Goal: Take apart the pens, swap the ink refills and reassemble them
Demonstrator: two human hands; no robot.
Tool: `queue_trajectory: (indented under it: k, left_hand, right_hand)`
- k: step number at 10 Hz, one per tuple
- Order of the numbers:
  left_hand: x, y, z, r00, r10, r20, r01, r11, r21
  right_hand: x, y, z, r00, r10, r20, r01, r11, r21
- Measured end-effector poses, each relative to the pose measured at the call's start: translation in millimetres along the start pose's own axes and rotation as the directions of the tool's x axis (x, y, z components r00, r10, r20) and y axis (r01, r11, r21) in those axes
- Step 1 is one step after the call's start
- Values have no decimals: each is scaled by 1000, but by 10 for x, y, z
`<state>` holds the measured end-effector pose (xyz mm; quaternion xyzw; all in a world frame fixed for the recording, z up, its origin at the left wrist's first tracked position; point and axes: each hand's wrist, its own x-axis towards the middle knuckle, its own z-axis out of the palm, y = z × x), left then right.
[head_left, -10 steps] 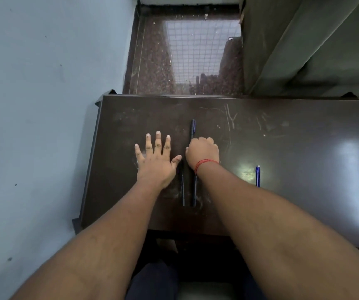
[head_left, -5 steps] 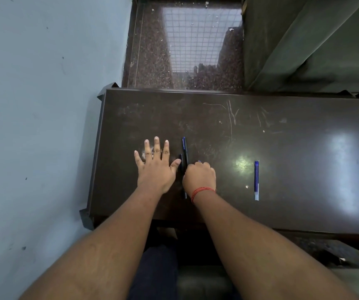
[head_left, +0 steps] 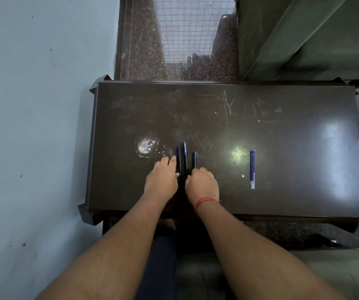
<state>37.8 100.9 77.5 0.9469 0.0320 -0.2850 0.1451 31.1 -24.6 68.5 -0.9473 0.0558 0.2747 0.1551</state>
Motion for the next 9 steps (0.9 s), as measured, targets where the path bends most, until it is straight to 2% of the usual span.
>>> queue_trajectory:
  k: [1,2,5,6,7,8,9]
  left_hand:
    - [62,75,28,992,-127,5,125,968,-217]
    - [202,112,68,985,-174,16,171,942,-288]
    - [427,195,90,979,-202,33,202,929,-309]
    - [405,215,54,981,-189,32,190,938,-291]
    - [296,284,-98,986,-168,3,166,966,-197]
    - [159,362,-284,992,-79,-94,76,996,-43]
    - [51,480,-503,994,-12,-105,25,991,128]
  right_hand:
    - [63,67,-12,995,91,-45,-83,984,159]
    - [198,76,-34,994,109,15,-109,968,226]
    - [436,-37,-115,994,82,68,-97,963,253]
    - [422,-11,-148,995,63,72,-79,966,247]
    - [356,42,-264,999,33,9,-34,980,195]
    - [263,122,-488,990,-50,-134,57,997,48]
    - [140,195,-803,982,-104,-160,97,994,-47]
